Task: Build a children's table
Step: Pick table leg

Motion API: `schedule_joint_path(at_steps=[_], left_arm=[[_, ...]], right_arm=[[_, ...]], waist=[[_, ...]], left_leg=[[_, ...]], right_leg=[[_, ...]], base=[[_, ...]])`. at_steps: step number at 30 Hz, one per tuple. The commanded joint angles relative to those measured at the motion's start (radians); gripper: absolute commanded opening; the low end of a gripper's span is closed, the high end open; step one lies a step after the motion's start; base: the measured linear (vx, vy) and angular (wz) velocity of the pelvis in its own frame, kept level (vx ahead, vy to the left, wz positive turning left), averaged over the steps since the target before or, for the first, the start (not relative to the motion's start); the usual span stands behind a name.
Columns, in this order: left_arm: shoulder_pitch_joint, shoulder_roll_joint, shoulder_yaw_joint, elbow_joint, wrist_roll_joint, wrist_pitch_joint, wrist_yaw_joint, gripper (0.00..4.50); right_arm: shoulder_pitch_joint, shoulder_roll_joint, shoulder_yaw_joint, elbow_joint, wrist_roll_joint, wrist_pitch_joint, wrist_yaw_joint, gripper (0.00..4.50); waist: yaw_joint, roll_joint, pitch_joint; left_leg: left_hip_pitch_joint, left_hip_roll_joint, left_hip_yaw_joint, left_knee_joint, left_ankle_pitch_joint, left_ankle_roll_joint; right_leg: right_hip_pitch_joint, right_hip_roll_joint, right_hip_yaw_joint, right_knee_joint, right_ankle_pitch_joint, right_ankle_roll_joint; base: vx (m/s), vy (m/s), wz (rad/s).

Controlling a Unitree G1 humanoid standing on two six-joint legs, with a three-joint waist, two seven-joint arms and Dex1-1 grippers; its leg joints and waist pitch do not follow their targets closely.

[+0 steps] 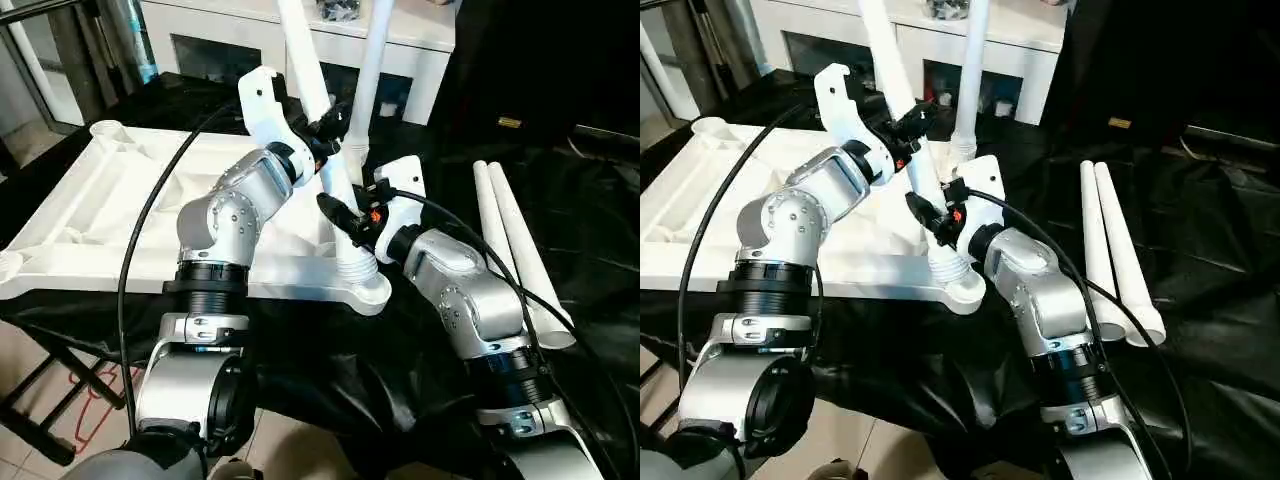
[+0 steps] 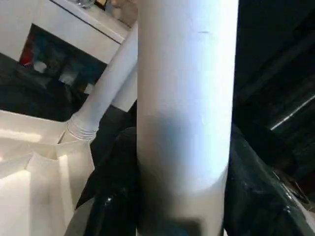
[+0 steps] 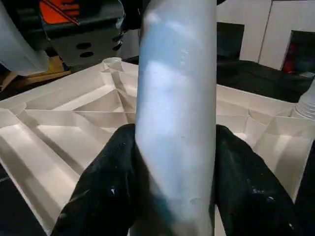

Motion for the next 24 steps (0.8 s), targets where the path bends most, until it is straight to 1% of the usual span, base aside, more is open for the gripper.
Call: schedule_joint_path(at_steps=[1, 2, 3, 4, 5, 6, 7, 8, 10, 11, 12, 13, 14, 15, 16, 17, 18, 19, 22, 23, 24], left_arm=[[0.001, -0.011, -0.035, -0.019, 0.001, 0.009, -0.027, 1.80], [0.001, 0.001, -0.047, -0.023, -0.010, 0.010, -0.079, 1.80], [0.001, 0.006, -0.050, -0.025, -0.017, 0.014, -0.100, 1.79], [0.000, 0.025, -0.060, -0.033, -0.040, 0.026, -0.168, 1.79], [0.000, 0.035, -0.064, -0.038, -0.051, 0.031, -0.200, 1.79], [-0.001, 0.045, -0.069, -0.043, -0.064, 0.042, -0.236, 1.79], [-0.001, 0.058, -0.076, -0.049, -0.080, 0.056, -0.278, 1.79], [0.000, 0.075, -0.091, -0.058, -0.093, 0.063, -0.332, 1.79], [-0.001, 0.095, -0.106, -0.068, -0.114, 0.082, -0.401, 1.79], [-0.002, 0.108, -0.114, -0.073, -0.124, 0.089, -0.442, 1.79], [-0.002, 0.108, -0.114, -0.073, -0.124, 0.089, -0.443, 1.79], [-0.003, 0.115, -0.120, -0.076, -0.129, 0.093, -0.471, 1.79], [-0.004, 0.134, -0.129, -0.087, -0.158, 0.115, -0.549, 1.79], [-0.003, 0.141, -0.134, -0.092, -0.166, 0.118, -0.576, 1.79], [-0.001, 0.157, -0.145, -0.105, -0.188, 0.130, -0.638, 1.79], [0.000, 0.161, -0.148, -0.108, -0.192, 0.133, -0.649, 1.79], [-0.001, 0.162, -0.147, -0.112, -0.203, 0.139, -0.658, 1.79], [-0.002, 0.161, -0.145, -0.114, -0.209, 0.142, -0.661, 1.79], [-0.002, 0.160, -0.144, -0.115, -0.216, 0.141, -0.668, 1.79], [0.000, 0.158, -0.141, -0.116, -0.220, 0.141, -0.668, 1.79], [0.000, 0.157, -0.140, -0.116, -0.221, 0.141, -0.668, 1.79]], right_arm=[[-0.026, -0.002, -0.012, -0.015, 0.006, -0.008, 0.006, 2.38], [-0.025, -0.011, -0.028, -0.023, 0.039, 0.017, 0.032, 2.52], [-0.025, -0.015, -0.037, -0.024, 0.052, 0.026, 0.041, 2.54], [-0.026, -0.036, -0.061, -0.028, 0.097, 0.070, 0.079, 2.63], [-0.026, -0.047, -0.071, -0.031, 0.120, 0.095, 0.101, 2.78], [-0.023, -0.065, -0.074, -0.036, 0.137, 0.113, 0.132, 2.91], [-0.017, -0.086, -0.074, -0.044, 0.158, 0.137, 0.170, 2.97], [-0.007, -0.114, -0.077, -0.063, 0.206, 0.191, 0.231, 2.98], [0.010, -0.149, -0.077, -0.095, 0.263, 0.236, 0.313, 2.98], [0.016, -0.166, -0.082, -0.105, 0.297, 0.274, 0.346, 2.98], [0.016, -0.166, -0.082, -0.106, 0.297, 0.275, 0.347, 2.98], [0.019, -0.177, -0.086, -0.112, 0.319, 0.302, 0.366, 2.98], [0.029, -0.211, -0.072, -0.129, 0.337, 0.330, 0.410, 2.98], [0.032, -0.223, -0.066, -0.136, 0.341, 0.339, 0.425, 2.98], [0.042, -0.254, -0.046, -0.154, 0.347, 0.352, 0.458, 2.98], [0.043, -0.259, -0.043, -0.158, 0.348, 0.356, 0.463, 2.98], [0.046, -0.269, -0.035, -0.165, 0.351, 0.362, 0.475, 2.98], [0.049, -0.273, -0.030, -0.169, 0.351, 0.364, 0.480, 2.98], [0.053, -0.281, -0.016, -0.176, 0.350, 0.375, 0.488, 2.98], [0.055, -0.283, -0.007, -0.178, 0.344, 0.379, 0.487, 2.64], [0.055, -0.283, -0.004, -0.178, 0.342, 0.378, 0.486, 2.64]], waist=[[-0.001, -0.003, -0.079], [-0.002, -0.002, -0.079], [-0.002, -0.001, -0.080], [-0.002, 0.002, -0.080], [-0.001, 0.000, -0.080], [0.000, 0.000, -0.081], [0.002, 0.000, -0.081], [0.001, -0.001, -0.080], [0.003, -0.002, -0.081], [0.003, -0.002, -0.079], [0.002, -0.005, -0.079], [0.001, -0.001, -0.079], [0.000, -0.002, -0.078], [0.004, -0.003, -0.078], [0.003, -0.002, -0.078], [0.005, -0.003, -0.078], [0.004, -0.001, -0.077], [0.004, -0.003, -0.078], [0.004, -0.004, -0.076], [0.004, -0.005, -0.077], [0.004, -0.005, -0.078]], left_leg=[[0.009, 0.033, -0.010, -0.062, -0.089, 0.023], [0.008, 0.033, -0.010, -0.062, -0.089, 0.025], [0.009, 0.034, -0.010, -0.062, -0.088, 0.029], [0.011, 0.033, -0.009, -0.061, -0.088, 0.032], [0.011, 0.034, -0.009, -0.061, -0.087, 0.039], [0.010, 0.034, -0.009, -0.061, -0.083, 0.039], [0.008, 0.034, -0.009, -0.060, -0.072, 0.041], [0.008, 0.033, -0.009, -0.060, -0.073, 0.044], [0.007, 0.032, -0.008, -0.059, -0.076, 0.055], [0.006, 0.034, -0.008, -0.059, -0.078, 0.058], [0.006, 0.032, -0.008, -0.059, -0.079, 0.060], [0.007, 0.033, -0.008, -0.059, -0.088, 0.052], [0.008, 0.033, -0.007, -0.059, -0.093, 0.050], [0.010, 0.034, -0.007, -0.059, -0.093, 0.044], [0.009, 0.037, -0.008, -0.060, -0.092, 0.040], [0.010, 0.036, -0.008, -0.060, -0.092, 0.036], [0.009, 0.036, -0.008, -0.060, -0.096, 0.031], [0.009, 0.036, -0.008, -0.059, -0.098, 0.027], [0.008, 0.035, -0.007, -0.059, -0.101, 0.025], [0.008, 0.035, -0.008, -0.059, -0.100, 0.023], [0.008, 0.034, -0.008, -0.059, -0.094, 0.022]], right_leg=[[0.067, -0.081, 0.055, -0.070, -0.099, -0.160], [0.067, -0.081, 0.055, -0.071, -0.103, -0.160], [0.067, -0.082, 0.055, -0.070, -0.101, -0.162], [0.066, -0.081, 0.055, -0.071, -0.100, -0.164], [0.067, -0.080, 0.056, -0.069, -0.090, -0.172], [0.067, -0.080, 0.055, -0.068, -0.083, -0.176], [0.069, -0.081, 0.055, -0.064, -0.058, -0.187], [0.071, -0.080, 0.055, -0.065, -0.054, -0.191], [0.075, -0.081, 0.055, -0.065, -0.053, -0.194], [0.074, -0.082, 0.055, -0.066, -0.062, -0.195], [0.074, -0.081, 0.054, -0.069, -0.071, -0.195], [0.072, -0.082, 0.053, -0.071, -0.105, -0.194], [0.071, -0.082, 0.053, -0.074, -0.121, -0.192], [0.072, -0.082, 0.055, -0.074, -0.139, -0.186], [0.070, -0.083, 0.055, -0.072, -0.137, -0.187], [0.071, -0.083, 0.053, -0.073, -0.145, -0.186], [0.070, -0.083, 0.053, -0.073, -0.149, -0.187], [0.070, -0.084, 0.053, -0.074, -0.152, -0.188], [0.069, -0.083, 0.053, -0.077, -0.173, -0.179], [0.069, -0.083, 0.053, -0.077, -0.182, -0.173], [0.069, -0.083, 0.053, -0.077, -0.182, -0.171]], base=[[0.000, 0.000, 0.00], [0.000, 0.000, 0.00], [0.000, 0.000, 0.00], [0.000, 0.000, 0.00], [0.000, 0.000, 0.00], [0.000, 0.000, 0.00], [0.000, 0.000, 0.00], [0.000, 0.000, 0.00], [0.000, 0.000, 0.00], [0.000, 0.000, 0.00], [0.000, 0.000, 0.00], [0.000, 0.000, 0.00], [0.000, 0.000, 0.00], [0.000, 0.000, 0.00], [0.000, 0.000, 0.00], [0.000, 0.000, 0.00], [0.000, 0.000, 0.00], [0.000, 0.000, 0.00], [0.000, 0.000, 0.00], [0.000, 0.000, 0.00], [0.000, 0.000, 0.00]])
